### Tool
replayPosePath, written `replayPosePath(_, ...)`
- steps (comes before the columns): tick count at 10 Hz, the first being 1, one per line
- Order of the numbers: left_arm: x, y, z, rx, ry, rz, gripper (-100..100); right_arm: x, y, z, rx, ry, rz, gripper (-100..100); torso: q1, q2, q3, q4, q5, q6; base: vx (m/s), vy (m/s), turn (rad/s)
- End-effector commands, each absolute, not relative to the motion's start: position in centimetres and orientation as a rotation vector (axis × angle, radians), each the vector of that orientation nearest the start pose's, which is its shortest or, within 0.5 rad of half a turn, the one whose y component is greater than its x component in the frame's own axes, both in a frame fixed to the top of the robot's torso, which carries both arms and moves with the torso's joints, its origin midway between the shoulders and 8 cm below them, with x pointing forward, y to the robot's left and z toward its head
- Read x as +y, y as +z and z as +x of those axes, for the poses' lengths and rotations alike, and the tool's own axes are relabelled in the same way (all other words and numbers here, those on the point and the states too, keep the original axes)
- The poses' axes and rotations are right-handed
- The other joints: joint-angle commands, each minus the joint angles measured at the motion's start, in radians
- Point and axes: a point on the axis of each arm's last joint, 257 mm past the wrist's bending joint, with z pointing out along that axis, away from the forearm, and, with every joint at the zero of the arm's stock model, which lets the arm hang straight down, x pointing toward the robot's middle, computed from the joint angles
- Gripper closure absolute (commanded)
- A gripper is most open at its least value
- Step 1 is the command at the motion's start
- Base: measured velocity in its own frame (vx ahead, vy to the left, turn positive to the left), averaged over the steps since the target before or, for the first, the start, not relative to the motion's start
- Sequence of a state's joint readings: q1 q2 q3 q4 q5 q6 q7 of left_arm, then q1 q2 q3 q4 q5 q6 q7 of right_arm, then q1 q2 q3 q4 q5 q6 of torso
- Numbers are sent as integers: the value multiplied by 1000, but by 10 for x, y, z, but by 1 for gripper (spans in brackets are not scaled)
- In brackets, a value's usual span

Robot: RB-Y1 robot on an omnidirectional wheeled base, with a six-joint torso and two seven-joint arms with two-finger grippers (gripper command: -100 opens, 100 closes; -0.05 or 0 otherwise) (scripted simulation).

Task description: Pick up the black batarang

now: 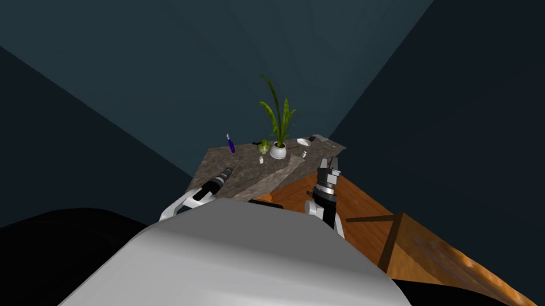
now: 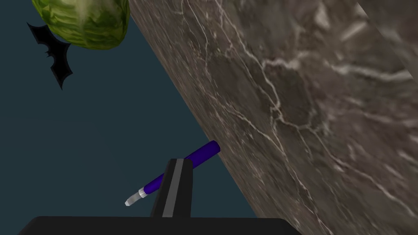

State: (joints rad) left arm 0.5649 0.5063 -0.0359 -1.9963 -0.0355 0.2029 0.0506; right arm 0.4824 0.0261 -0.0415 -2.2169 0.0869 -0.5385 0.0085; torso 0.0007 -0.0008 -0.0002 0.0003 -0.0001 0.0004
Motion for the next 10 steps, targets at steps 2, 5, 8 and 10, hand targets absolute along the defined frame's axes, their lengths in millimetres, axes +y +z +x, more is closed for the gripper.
replayPosePath(2,363,-297,369,1661,-683,-1081,0,-285,9,350,650,1204,621,0,0,0,0,0,0,0,0,0,0)
replayPosePath(5,395,-283,370,1614,-633,-1127,-100,-284,9,350,649,1205,621,0,-1,9,5,2,0,0,-138,-26,-223)
replayPosePath(8,423,-270,370,1568,-590,-1167,-100,-284,9,350,650,1205,621,0,-1,7,4,2,0,0,-94,-12,-200)
replayPosePath(10,443,-260,368,1533,-559,-1197,-100,-285,9,350,650,1205,621,0,2,6,3,1,0,0,-81,10,-226)
